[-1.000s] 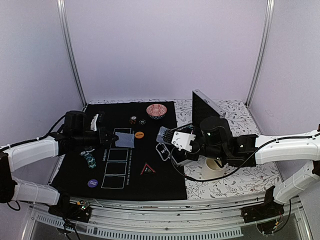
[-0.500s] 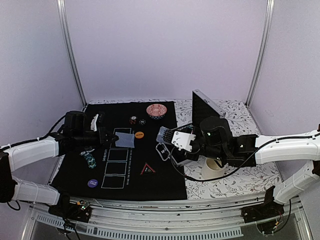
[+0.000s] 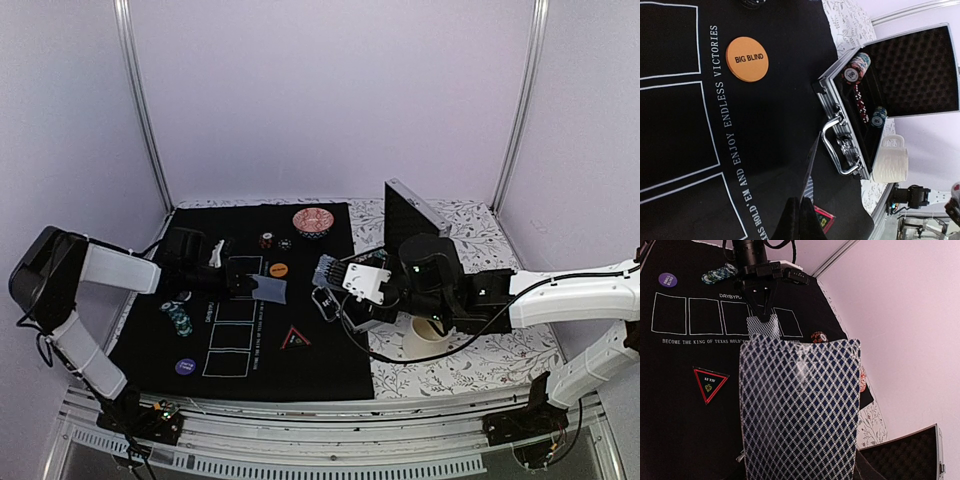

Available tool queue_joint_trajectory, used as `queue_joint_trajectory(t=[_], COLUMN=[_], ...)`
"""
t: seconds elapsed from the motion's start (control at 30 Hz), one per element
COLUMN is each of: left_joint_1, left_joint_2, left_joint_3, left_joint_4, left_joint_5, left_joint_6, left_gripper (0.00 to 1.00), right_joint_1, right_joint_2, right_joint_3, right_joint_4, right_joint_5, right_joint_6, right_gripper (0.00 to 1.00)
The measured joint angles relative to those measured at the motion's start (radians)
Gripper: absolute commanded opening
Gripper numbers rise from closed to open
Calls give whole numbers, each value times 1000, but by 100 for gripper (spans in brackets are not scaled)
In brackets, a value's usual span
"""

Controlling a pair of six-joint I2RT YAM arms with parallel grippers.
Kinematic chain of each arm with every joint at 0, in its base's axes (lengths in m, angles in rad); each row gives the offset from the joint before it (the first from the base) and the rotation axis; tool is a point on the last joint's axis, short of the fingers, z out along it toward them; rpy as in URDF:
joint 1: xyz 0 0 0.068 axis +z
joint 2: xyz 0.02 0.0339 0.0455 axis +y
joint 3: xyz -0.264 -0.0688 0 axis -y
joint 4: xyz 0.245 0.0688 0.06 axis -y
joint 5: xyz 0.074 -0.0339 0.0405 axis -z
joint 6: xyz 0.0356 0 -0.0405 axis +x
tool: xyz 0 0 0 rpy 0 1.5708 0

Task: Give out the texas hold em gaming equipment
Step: Distribute the poker card in the big blind area.

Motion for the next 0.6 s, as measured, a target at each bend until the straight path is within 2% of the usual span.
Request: queue_joint_trajectory(t=[0.13, 0.37, 0.57, 0.6], left_joint_1=[-14, -40, -47, -48], left_joint_2=[121, 220, 298, 308], left_joint_3=[60, 106, 119, 125], left_joint_4=[58, 144, 156, 155], left_joint_5=[8, 6, -4, -5], left_joint_6=[-30, -70, -88, -88], left_gripper=[0, 0, 0, 2], right_joint_1=[0, 0, 0, 0], right_joint_2=[0, 0, 0, 0], right_joint_3=[0, 0, 0, 0], right_joint_4=[-5, -11, -14, -15], right_joint_5=[0, 0, 0, 0], right_joint_6=[6, 15, 18, 19], right_gripper=[43, 43, 43, 43])
